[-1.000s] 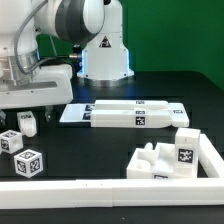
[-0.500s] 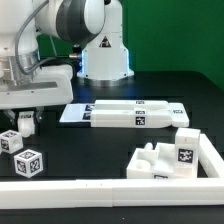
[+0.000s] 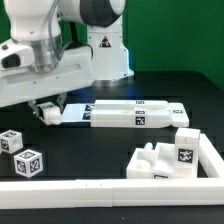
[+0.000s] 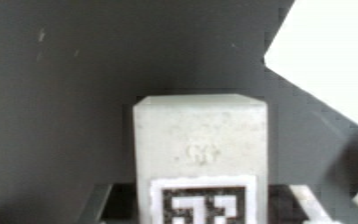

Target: Assemble chair

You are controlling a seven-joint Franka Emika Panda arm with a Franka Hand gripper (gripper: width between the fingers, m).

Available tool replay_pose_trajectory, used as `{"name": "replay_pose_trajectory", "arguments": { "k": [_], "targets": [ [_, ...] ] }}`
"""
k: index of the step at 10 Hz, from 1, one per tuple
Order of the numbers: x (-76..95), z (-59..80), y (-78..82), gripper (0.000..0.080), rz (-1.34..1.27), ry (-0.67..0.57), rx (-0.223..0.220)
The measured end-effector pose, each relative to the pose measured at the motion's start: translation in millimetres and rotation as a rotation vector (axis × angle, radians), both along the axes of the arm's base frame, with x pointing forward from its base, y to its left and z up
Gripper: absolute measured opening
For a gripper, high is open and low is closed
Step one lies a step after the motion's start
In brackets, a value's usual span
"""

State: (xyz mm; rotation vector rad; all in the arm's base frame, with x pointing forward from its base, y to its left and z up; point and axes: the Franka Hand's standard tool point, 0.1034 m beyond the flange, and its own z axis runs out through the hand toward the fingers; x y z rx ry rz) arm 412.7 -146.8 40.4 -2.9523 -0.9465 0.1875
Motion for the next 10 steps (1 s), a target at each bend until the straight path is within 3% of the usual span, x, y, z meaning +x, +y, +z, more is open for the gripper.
{"name": "replay_pose_trajectory", "arguments": {
  "k": [1, 4, 6, 7, 8, 10],
  "targets": [
    [-6.5, -0.3, -23.7, 0.0281, -0.005, -0.038, -0.036],
    [-2.9, -0.2, -14.2, 0.0281, 0.169, -0.013, -0.023],
    [41.5, 13.0, 30.2, 0.0281, 0.421, -0.015, 0.011],
    [46.8, 14.5, 30.9, 0.0281, 0.552, -0.030, 0.019],
    [36.1, 11.8, 22.2, 0.0281, 0.632, -0.041, 0.015],
    [35.1, 11.5, 20.3, 0.0281, 0.730, -0.023, 0.016]
  ]
}}
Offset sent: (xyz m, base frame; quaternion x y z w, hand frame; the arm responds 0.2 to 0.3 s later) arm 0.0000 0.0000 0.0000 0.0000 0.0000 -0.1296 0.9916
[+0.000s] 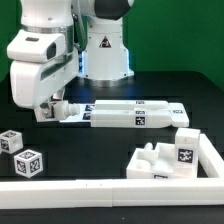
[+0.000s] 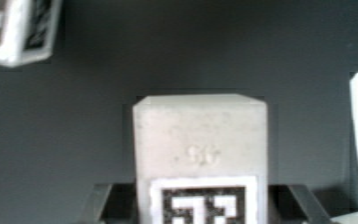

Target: Assemble chair

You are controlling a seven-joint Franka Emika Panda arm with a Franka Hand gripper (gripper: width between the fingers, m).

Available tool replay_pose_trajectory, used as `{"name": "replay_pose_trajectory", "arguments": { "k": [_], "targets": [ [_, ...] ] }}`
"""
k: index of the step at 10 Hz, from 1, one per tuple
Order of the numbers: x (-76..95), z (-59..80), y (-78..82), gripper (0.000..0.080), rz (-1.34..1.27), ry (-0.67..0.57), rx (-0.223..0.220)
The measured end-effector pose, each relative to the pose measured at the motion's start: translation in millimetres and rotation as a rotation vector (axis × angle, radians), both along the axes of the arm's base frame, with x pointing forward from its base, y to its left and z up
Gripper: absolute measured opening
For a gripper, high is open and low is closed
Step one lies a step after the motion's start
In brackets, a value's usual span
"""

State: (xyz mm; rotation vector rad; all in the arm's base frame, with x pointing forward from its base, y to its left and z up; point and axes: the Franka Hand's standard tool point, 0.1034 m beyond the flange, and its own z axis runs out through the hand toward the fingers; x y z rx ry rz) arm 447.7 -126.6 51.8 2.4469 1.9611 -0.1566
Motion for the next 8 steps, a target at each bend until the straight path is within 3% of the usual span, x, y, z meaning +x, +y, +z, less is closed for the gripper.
{"name": "replay_pose_trajectory", "arguments": {
  "k": [2, 4, 5, 8],
  "targets": [
    [-3.5, -4.6, 3.8, 0.0281, 0.225, 0.024, 0.021],
    [3.3, -10.2, 31.7, 0.0281, 0.440, 0.050, 0.045],
    [2.0, -12.6, 33.2, 0.0281, 0.558, 0.058, 0.063],
    [-1.3, -12.6, 19.6, 0.0281, 0.702, 0.088, 0.044]
  ]
}}
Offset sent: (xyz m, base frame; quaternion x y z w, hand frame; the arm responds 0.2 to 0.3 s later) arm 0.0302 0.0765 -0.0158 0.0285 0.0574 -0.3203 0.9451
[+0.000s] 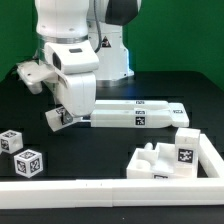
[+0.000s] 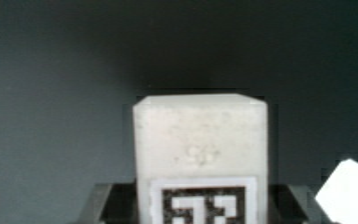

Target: Assemble chair

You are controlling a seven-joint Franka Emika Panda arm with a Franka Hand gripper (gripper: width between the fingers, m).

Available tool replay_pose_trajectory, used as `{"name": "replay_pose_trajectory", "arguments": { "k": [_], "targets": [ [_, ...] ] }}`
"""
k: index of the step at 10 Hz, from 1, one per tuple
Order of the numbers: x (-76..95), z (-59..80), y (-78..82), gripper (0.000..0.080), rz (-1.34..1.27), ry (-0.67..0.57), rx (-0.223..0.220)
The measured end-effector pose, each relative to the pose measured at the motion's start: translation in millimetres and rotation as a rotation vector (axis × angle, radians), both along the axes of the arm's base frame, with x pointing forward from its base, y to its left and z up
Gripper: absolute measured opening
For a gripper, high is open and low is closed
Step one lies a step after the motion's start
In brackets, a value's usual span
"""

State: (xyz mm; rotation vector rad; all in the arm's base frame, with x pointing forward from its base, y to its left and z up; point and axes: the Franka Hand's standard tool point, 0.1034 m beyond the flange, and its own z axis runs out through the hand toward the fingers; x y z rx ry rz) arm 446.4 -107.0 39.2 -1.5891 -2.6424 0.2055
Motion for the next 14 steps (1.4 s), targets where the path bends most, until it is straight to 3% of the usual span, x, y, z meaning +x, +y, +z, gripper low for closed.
{"name": "replay_pose_trajectory", "arguments": {
  "k": [1, 2, 5, 9, 11, 13, 14],
  "targets": [
    [-2.7, -0.8, -4.0, 0.0281, 0.130, 0.022, 0.004],
    [-11.7, -5.6, -6.2, 0.0281, 0.278, 0.086, 0.037],
    [-9.7, -12.3, 11.5, 0.0281, 0.580, 0.142, 0.056],
    [-15.0, -13.8, 3.0, 0.0281, 0.632, 0.165, 0.052],
    [-15.0, -13.2, 1.0, 0.0590, 0.576, 0.159, 0.041],
    [-4.5, 3.3, -6.8, 0.0633, 0.456, 0.105, 0.006],
    [2.9, 9.3, -4.4, 0.0645, 0.284, 0.059, -0.043]
  ]
}}
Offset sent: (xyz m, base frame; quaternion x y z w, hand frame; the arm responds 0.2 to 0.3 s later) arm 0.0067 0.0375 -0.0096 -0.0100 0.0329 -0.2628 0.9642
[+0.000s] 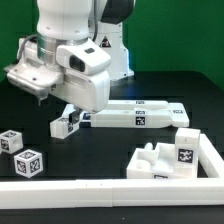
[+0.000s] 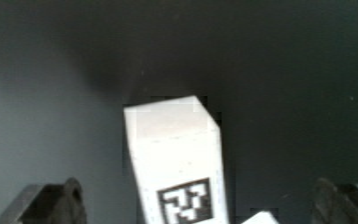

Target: Assemble chair

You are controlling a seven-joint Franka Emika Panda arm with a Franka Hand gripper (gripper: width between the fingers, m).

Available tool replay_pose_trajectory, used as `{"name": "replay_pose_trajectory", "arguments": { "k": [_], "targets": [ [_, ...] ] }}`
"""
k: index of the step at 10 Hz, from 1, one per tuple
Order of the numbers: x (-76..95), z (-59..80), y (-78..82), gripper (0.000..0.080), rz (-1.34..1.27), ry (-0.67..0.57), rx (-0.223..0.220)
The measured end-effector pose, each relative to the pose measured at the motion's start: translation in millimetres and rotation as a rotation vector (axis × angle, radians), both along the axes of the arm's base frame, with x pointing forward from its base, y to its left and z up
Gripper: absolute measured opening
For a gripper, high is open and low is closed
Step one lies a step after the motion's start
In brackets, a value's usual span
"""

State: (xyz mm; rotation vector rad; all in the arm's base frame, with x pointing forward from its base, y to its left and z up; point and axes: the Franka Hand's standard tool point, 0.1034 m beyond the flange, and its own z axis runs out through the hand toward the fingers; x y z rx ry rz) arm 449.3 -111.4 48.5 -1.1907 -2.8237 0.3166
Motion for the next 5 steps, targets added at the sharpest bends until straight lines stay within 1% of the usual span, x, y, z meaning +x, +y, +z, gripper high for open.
{"name": "replay_pose_trajectory", "arguments": {
  "k": [1, 2, 3, 5],
  "targets": [
    [7.7, 4.7, 6.0, 0.0649, -0.164, -0.061, -0.046],
    [12.6, 8.4, 9.3, 0.0649, -0.262, -0.094, -0.069],
    [10.8, 6.5, 8.0, 0.0649, -0.283, -0.092, -0.071],
    [10.4, 5.7, 8.3, 0.0649, -0.410, -0.114, -0.085]
  ]
}}
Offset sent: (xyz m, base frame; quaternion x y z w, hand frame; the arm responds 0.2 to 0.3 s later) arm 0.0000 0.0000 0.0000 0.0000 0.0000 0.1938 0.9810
